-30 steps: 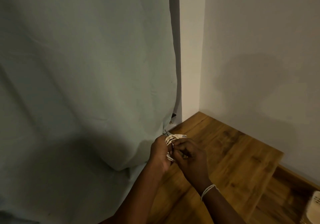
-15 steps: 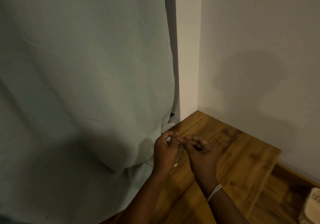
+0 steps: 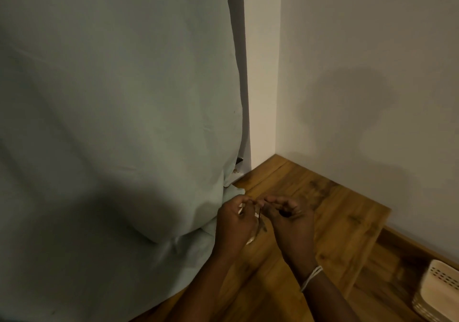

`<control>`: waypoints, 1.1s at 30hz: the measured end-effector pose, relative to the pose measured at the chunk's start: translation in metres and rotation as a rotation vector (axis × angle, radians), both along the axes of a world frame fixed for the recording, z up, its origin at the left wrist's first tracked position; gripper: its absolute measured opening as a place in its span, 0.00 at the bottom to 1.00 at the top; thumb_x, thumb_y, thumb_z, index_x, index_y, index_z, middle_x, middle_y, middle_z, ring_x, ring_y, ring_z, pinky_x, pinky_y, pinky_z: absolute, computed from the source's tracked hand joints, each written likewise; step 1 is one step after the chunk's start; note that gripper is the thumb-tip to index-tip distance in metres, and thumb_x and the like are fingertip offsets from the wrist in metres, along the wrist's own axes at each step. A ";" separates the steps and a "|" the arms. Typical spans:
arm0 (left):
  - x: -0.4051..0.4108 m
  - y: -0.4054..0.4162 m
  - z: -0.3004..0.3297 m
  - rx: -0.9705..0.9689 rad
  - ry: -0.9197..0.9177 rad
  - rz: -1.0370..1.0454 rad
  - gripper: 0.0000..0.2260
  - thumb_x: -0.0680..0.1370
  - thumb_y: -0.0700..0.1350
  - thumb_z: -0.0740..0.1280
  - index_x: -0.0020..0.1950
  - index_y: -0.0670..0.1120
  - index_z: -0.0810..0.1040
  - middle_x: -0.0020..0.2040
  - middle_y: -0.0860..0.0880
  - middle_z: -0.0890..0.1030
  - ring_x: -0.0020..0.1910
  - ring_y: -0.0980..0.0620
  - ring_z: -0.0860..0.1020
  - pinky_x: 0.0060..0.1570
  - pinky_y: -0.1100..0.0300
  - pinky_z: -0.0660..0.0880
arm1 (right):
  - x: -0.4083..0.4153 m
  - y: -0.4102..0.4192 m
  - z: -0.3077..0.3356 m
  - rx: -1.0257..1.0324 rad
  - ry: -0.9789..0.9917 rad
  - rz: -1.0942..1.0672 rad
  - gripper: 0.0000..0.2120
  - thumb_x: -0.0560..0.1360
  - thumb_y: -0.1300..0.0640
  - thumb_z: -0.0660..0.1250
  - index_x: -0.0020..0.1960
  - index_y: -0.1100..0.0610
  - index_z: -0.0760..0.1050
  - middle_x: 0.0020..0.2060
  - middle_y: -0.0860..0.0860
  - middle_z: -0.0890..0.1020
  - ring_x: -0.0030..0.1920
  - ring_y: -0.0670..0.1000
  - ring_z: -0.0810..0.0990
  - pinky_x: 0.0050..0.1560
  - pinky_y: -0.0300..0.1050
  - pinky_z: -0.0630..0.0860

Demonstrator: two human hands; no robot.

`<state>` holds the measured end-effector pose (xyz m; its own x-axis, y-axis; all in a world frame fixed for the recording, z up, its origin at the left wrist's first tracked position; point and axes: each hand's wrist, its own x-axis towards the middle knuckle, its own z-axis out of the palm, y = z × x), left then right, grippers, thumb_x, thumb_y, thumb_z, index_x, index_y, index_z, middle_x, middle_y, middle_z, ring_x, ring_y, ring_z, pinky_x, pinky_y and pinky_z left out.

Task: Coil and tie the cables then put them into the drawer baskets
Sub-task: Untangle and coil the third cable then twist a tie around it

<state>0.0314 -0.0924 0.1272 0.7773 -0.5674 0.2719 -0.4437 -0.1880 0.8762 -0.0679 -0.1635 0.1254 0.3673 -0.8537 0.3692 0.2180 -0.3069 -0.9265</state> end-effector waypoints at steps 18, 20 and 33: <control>0.030 0.001 0.020 -0.197 0.899 0.353 0.14 0.79 0.43 0.60 0.54 0.35 0.80 0.52 0.35 0.81 0.50 0.36 0.81 0.45 0.50 0.79 | -0.013 0.034 0.004 -0.457 -0.099 -0.134 0.10 0.69 0.69 0.75 0.49 0.59 0.84 0.45 0.44 0.85 0.46 0.40 0.84 0.45 0.34 0.81; 0.029 0.000 0.022 -0.212 0.879 0.355 0.14 0.79 0.43 0.59 0.53 0.33 0.79 0.54 0.36 0.80 0.46 0.38 0.81 0.39 0.53 0.77 | -0.010 0.033 0.002 -0.453 -0.090 -0.127 0.10 0.69 0.69 0.76 0.49 0.59 0.84 0.45 0.44 0.85 0.46 0.40 0.84 0.45 0.34 0.81; 0.015 -0.003 0.034 -0.141 0.838 0.246 0.12 0.81 0.42 0.58 0.49 0.37 0.79 0.44 0.38 0.82 0.42 0.41 0.81 0.43 0.49 0.79 | 0.026 0.029 -0.021 -0.434 -0.028 -0.062 0.13 0.71 0.69 0.75 0.50 0.53 0.83 0.46 0.38 0.83 0.47 0.39 0.84 0.46 0.37 0.82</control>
<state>0.0461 -0.0952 0.1608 0.8479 -0.3620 -0.3874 0.3938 -0.0593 0.9173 -0.0419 -0.1342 0.1047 0.3054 -0.6375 0.7074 0.2101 -0.6794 -0.7030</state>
